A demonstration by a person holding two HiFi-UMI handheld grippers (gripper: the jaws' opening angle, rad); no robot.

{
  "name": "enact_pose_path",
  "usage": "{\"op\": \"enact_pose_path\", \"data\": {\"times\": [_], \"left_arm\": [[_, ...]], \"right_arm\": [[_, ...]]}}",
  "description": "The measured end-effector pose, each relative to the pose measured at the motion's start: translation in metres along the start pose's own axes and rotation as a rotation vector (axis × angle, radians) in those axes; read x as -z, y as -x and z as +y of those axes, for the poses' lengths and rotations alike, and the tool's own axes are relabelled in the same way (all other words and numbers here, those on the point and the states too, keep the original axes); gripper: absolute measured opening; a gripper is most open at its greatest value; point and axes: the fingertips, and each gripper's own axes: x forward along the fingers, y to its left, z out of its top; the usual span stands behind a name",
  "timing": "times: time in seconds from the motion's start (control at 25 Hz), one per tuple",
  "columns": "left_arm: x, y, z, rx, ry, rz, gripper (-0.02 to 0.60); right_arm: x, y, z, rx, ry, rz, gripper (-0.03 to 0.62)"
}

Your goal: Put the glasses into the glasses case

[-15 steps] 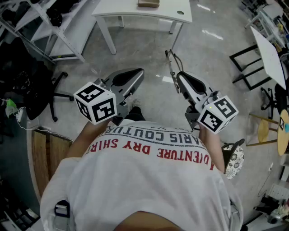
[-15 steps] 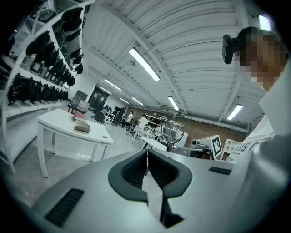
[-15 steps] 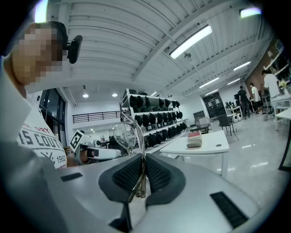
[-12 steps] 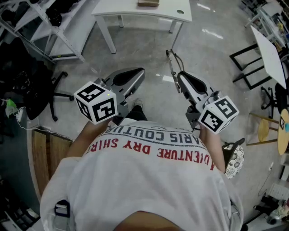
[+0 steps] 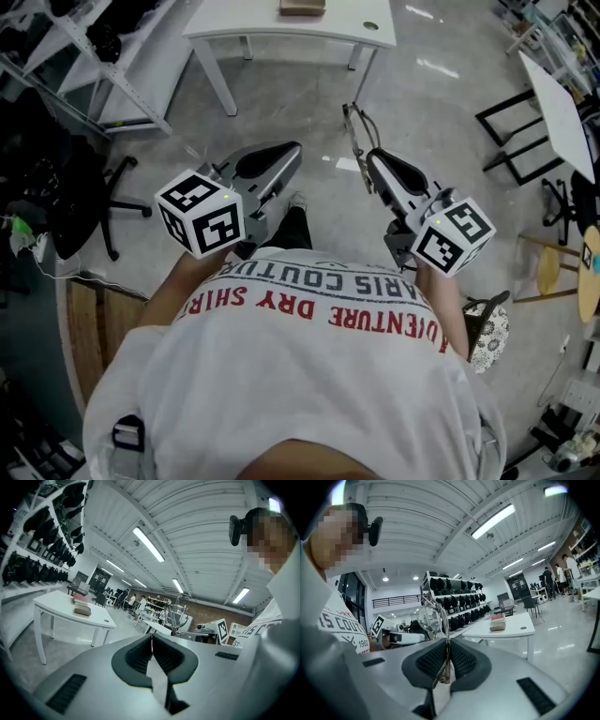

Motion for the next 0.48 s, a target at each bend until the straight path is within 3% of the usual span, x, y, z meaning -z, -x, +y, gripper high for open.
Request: {"op": "enact_pose_path", "data": {"times": [0.48], "left_arm": [[-0.021, -0.051, 0.063, 0.013, 0.024, 0.024, 0.029]], "right_arm": [[-0.014, -0.048, -0.068, 0.034, -0.036, -0.002, 0.038]]}}
